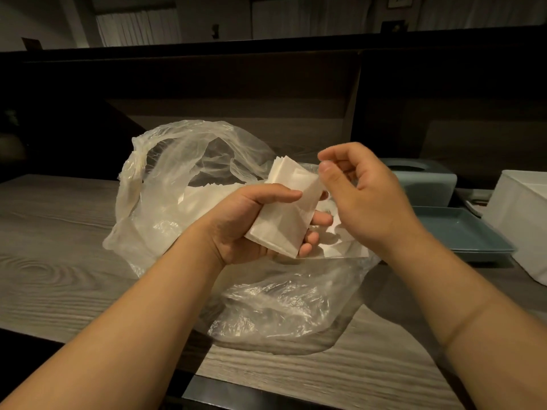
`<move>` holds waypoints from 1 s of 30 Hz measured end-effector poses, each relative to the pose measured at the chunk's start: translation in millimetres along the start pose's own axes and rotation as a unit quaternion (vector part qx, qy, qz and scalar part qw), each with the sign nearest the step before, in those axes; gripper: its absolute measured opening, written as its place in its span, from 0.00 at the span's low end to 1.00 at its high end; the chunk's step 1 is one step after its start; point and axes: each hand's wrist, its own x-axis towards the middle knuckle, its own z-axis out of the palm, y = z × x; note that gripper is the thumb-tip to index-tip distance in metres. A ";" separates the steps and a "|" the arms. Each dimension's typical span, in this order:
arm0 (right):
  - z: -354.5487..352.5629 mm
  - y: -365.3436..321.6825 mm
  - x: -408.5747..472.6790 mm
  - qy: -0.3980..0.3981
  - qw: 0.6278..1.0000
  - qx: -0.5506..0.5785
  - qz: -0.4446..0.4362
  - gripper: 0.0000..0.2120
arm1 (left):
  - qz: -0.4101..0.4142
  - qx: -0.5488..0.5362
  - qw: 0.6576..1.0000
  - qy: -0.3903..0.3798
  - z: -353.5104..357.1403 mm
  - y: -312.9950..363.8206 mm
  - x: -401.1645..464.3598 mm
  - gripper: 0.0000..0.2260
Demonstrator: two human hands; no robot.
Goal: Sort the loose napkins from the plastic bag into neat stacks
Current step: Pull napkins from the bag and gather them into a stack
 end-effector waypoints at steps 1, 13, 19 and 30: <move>-1.8 -0.7 1.4 0.010 1.000 0.001 0.018 0.04 | 0.012 -0.016 1.000 0.003 -0.1 0.5 0.5 0.23; -20.0 -3.6 0.5 -0.301 0.908 -0.285 0.059 0.16 | 0.107 -0.166 0.971 0.137 -7.8 5.3 5.9 0.24; -15.1 -2.4 -0.4 -0.313 0.868 -0.383 0.043 0.28 | 0.102 -0.167 0.971 0.140 -5.3 5.4 6.3 0.24; -15.2 -9.5 1.3 -0.294 0.899 -0.317 0.070 0.31 | 0.106 -0.139 0.967 0.185 -1.7 4.5 7.9 0.24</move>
